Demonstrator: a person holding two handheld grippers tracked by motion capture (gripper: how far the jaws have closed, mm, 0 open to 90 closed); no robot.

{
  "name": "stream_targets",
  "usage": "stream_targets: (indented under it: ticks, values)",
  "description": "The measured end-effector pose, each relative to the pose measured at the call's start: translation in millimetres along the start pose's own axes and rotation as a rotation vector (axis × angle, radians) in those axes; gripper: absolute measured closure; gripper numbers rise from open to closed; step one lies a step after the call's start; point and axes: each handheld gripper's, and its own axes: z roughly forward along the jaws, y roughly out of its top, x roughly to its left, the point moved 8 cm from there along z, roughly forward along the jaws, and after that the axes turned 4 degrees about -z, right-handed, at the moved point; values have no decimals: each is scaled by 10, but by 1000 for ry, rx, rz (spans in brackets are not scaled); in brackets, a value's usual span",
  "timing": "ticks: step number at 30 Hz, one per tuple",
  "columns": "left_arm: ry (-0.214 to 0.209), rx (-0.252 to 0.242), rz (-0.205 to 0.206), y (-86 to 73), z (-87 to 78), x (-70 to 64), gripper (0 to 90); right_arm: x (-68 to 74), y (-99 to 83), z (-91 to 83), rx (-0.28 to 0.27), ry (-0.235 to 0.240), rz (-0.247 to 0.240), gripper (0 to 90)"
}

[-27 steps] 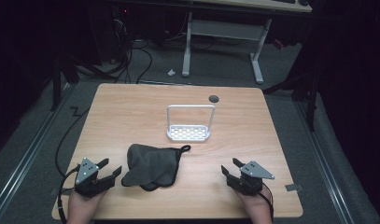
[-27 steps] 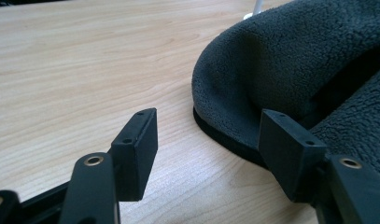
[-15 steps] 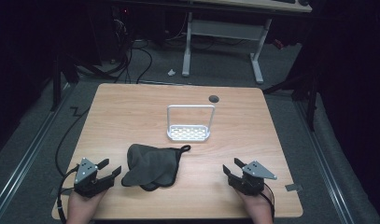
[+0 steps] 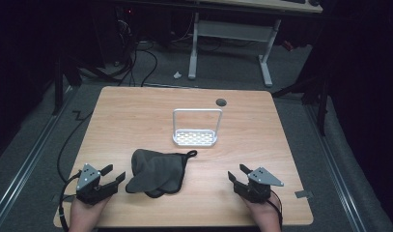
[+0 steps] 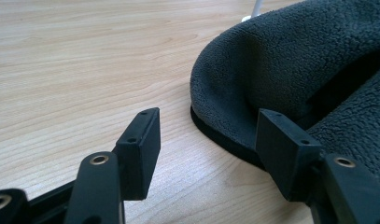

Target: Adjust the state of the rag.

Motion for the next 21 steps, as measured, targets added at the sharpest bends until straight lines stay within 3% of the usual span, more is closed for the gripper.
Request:
stream_targets:
  ticks: [11,18,20,21]
  values:
    - [-6,-4,-5,-5,-22,-11,415,287,42,108,22,62,-57,438]
    - [-3,-14,-15,14,-57,35,415,581,104,218,46,122,-85,428]
    - [-2,-14,-16,14,-59,40,415,725,135,274,58,142,-101,419]
    - [-2,-14,-16,15,-60,39,415,725,135,274,58,142,-101,419]
